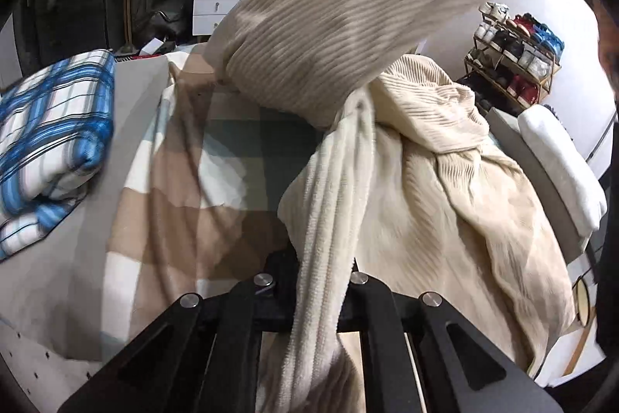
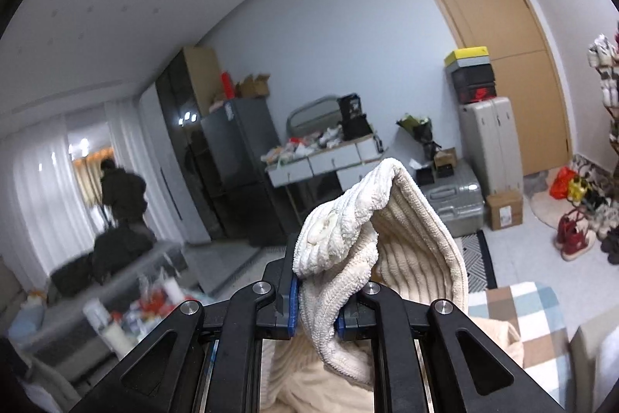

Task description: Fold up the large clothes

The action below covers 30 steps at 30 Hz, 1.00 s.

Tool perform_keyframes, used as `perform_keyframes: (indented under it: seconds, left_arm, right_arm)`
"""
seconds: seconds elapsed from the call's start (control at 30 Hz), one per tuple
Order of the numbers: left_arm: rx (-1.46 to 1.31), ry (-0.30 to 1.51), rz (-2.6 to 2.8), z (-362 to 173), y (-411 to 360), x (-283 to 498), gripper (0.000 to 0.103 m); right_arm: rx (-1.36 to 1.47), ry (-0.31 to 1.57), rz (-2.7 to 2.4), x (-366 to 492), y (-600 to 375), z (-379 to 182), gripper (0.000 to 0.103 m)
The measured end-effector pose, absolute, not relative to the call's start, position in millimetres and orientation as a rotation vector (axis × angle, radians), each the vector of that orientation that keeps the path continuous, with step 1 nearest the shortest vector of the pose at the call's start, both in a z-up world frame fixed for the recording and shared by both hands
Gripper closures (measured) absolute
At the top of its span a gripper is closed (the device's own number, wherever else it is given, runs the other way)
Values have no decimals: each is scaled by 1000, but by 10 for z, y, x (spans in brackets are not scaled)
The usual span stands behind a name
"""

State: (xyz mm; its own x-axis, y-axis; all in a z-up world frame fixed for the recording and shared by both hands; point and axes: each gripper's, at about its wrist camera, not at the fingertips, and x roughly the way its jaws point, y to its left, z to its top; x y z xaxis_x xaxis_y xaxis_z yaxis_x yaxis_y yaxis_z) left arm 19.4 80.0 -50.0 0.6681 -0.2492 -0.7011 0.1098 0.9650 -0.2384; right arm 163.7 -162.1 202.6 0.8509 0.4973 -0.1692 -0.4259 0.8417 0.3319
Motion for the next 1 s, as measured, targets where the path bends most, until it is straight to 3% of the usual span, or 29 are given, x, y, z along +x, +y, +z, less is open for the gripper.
perform_keyframes:
  seconds: [0.2, 0.43, 0.53, 0.6, 0.67, 0.83, 1.0]
  left_arm:
    - [-187, 886, -167, -759, 837, 230, 99]
    - [-134, 911, -175, -842, 832, 121, 99]
    - [-149, 894, -231, -729, 860, -4, 92]
    - [-245, 865, -260, -579, 1000, -54, 75]
    - [-342, 819, -259, -418, 1181, -62, 44]
    - [-493, 738, -253, -67, 1562, 337, 42]
    - [-560, 893, -161, -259, 1674, 1496, 42]
  right_arm:
    - [316, 159, 412, 1908, -1655, 2555, 90]
    - [399, 208, 298, 2272, -1900, 2436, 90]
    - [405, 258, 324, 2218, -1985, 2245, 90]
    - [381, 287, 350, 2059, -2001, 2093, 89]
    - [363, 358, 416, 1830, -2024, 1843, 89]
    - [309, 506, 501, 1361, -2172, 1335, 89]
    - [257, 603, 556, 924, -2268, 931, 88]
